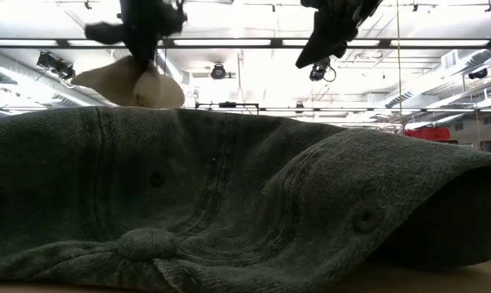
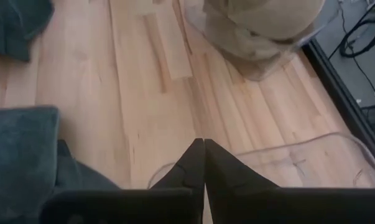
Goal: Pick & Place hat
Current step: Put the brown cap into the left transparent bin
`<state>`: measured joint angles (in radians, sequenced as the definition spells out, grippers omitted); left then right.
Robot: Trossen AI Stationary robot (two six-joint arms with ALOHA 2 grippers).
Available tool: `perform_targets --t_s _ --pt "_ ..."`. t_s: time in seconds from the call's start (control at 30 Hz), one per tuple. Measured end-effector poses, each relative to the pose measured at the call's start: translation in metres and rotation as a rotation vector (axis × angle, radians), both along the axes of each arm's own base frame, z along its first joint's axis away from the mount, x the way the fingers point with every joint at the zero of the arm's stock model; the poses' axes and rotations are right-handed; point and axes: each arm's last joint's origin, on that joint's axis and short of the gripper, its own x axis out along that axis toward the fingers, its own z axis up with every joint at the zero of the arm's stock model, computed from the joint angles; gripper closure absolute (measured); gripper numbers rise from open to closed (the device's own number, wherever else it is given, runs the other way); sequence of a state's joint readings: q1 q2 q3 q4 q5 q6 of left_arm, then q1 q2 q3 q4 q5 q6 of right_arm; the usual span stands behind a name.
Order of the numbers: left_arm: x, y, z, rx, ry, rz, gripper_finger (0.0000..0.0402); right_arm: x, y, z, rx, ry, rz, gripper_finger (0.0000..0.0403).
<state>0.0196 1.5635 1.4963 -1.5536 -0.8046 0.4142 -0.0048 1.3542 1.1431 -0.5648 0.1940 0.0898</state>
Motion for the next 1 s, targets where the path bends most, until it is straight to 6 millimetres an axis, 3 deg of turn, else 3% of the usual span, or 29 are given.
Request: perform_targets --t_s 0.1,0.27,0.37,0.47,0.67,0.8,1.0 --pt "0.002 0.038 0.000 -0.009 0.074 -0.021 0.0393 0.004 0.000 -0.005 0.001 0.019 -0.001 0.0394" --pt "0.011 0.096 0.002 -0.071 0.039 -0.174 0.0393 0.011 0.000 -0.017 0.005 0.065 -0.004 0.0394" --pt "0.014 0.123 -0.005 -0.097 0.017 -0.314 0.0393 0.015 0.000 -0.022 0.010 0.081 -0.010 0.0394" --pt "0.002 0.141 -0.023 -0.124 0.140 -0.361 0.0394 0.016 0.000 -0.024 0.035 0.077 -0.037 0.0394" --pt "-0.019 0.162 -0.068 -0.173 0.206 -0.303 0.0394 0.017 0.000 -0.024 0.027 0.082 -0.029 0.0394" --pt "-0.016 0.157 -0.092 -0.164 0.199 -0.375 0.0394 0.017 0.000 -0.024 0.020 0.075 -0.021 0.0394" --pt "0.002 0.139 -0.097 -0.048 0.194 -0.445 0.0390 0.018 -0.001 -0.024 0.009 0.074 -0.011 0.0394"
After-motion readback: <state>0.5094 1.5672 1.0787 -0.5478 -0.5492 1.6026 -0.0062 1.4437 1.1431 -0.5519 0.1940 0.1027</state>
